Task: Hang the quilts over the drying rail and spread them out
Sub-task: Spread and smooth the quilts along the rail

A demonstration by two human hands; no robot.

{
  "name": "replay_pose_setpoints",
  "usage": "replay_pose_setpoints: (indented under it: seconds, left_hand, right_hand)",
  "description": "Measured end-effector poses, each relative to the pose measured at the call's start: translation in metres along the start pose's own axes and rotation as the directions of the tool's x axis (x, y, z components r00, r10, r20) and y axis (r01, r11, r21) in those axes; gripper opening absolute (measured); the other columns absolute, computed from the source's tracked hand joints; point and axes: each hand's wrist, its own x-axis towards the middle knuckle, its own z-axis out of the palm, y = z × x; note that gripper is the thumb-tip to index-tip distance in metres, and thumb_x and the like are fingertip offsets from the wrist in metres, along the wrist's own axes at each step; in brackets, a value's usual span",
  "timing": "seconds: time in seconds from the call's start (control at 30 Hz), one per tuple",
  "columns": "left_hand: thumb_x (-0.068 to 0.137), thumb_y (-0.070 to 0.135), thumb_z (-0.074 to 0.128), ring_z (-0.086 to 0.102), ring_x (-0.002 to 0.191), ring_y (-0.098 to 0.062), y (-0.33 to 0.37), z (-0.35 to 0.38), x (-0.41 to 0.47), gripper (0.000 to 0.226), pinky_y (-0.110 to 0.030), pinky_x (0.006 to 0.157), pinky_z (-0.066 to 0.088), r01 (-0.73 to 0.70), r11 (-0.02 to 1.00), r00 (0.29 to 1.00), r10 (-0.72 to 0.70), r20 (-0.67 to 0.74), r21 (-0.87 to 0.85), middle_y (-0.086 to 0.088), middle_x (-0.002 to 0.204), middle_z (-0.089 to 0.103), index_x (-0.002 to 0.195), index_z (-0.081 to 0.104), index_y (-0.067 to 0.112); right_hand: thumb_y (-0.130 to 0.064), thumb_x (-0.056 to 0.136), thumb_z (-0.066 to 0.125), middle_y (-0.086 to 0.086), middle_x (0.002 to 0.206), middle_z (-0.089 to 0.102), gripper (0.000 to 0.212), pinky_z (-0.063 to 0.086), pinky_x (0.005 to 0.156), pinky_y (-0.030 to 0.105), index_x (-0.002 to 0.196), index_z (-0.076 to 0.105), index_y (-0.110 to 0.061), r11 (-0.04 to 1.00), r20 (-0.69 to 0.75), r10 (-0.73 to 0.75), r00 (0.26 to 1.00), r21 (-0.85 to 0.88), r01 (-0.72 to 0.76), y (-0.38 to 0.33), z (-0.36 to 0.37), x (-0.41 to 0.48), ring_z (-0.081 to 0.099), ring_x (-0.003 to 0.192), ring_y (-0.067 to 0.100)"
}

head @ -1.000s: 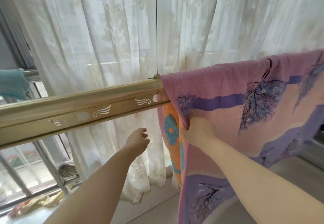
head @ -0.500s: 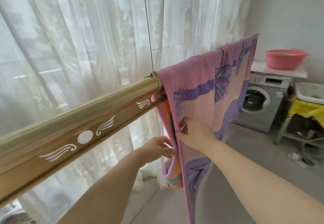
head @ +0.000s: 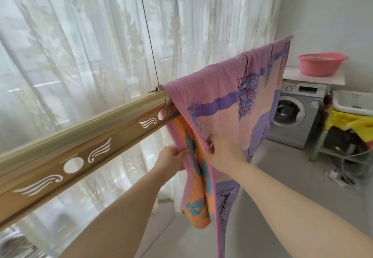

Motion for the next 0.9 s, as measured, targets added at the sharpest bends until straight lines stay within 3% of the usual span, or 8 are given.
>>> replay_pose_setpoints:
  seconds: [0.07,0.13,0.27,0.4,0.73,0.9]
  left_hand:
    - [0.097,0.012,0.053,0.066,0.058,-0.020,0.014,0.014,-0.011,0.022,-0.032,0.062,0.060,0.054,0.991,0.995,-0.043,0.090,-0.123,-0.015,0.072,0.064,0.090,0.061,-0.008]
    - [0.098,0.011,0.050,0.067,0.057,-0.019,0.018,0.021,-0.019,0.022,-0.034,0.062,0.061,0.077,0.987,0.993,-0.063,0.102,-0.138,-0.013,0.070,0.065,0.084,0.060,-0.003]
    - [0.099,0.015,0.041,0.070,0.065,-0.031,0.010,0.017,-0.035,0.024,-0.040,0.062,0.061,0.093,0.994,0.994,-0.090,-0.060,0.053,-0.018,0.080,0.068,0.095,0.059,0.000]
    - [0.099,0.013,0.039,0.069,0.066,-0.032,0.004,-0.001,-0.053,0.025,-0.041,0.064,0.060,0.082,0.979,0.983,-0.049,-0.178,0.186,-0.012,0.077,0.067,0.083,0.058,0.012]
    - [0.099,0.019,0.040,0.070,0.059,-0.013,-0.012,-0.018,-0.089,0.035,-0.028,0.055,0.051,0.097,0.923,0.982,-0.028,-0.187,0.372,0.004,0.068,0.068,0.069,0.058,0.023]
    - [0.093,0.022,0.043,0.070,0.067,-0.017,-0.034,-0.026,-0.102,0.033,-0.037,0.070,0.058,0.201,0.858,0.976,-0.135,-0.170,0.473,0.001,0.064,0.070,0.067,0.063,0.021]
  right_hand:
    - [-0.029,0.087,0.053,0.007,0.100,0.068,0.016,0.046,0.067,0.034,0.100,0.056,-0.022,1.000,0.023,0.006,1.000,0.004,-0.006,0.006,-0.006,-0.003,0.063,0.092,0.033]
    - [-0.027,0.086,0.052,0.007,0.101,0.068,0.016,0.044,0.066,0.033,0.101,0.057,-0.022,1.000,0.035,-0.002,0.999,0.002,0.002,0.011,-0.012,-0.007,0.063,0.092,0.033]
    - [-0.024,0.086,0.052,0.007,0.101,0.067,0.016,0.039,0.064,0.030,0.100,0.057,-0.020,1.000,0.038,-0.013,0.999,0.007,0.012,0.022,-0.021,-0.020,0.063,0.091,0.032]
    - [-0.026,0.087,0.053,0.008,0.104,0.066,0.017,0.042,0.067,0.032,0.101,0.060,-0.019,0.999,0.055,-0.038,0.998,0.018,0.038,0.014,-0.021,-0.025,0.062,0.095,0.031]
    - [-0.028,0.088,0.055,0.008,0.103,0.069,0.019,0.048,0.075,0.033,0.099,0.066,-0.017,0.983,0.123,-0.164,0.979,0.101,0.152,-0.024,-0.007,-0.045,0.063,0.097,0.030]
    - [-0.031,0.085,0.057,0.004,0.094,0.071,0.016,0.049,0.074,0.033,0.092,0.068,-0.020,0.965,0.019,-0.234,0.972,0.129,0.230,-0.061,-0.008,-0.047,0.064,0.094,0.028]
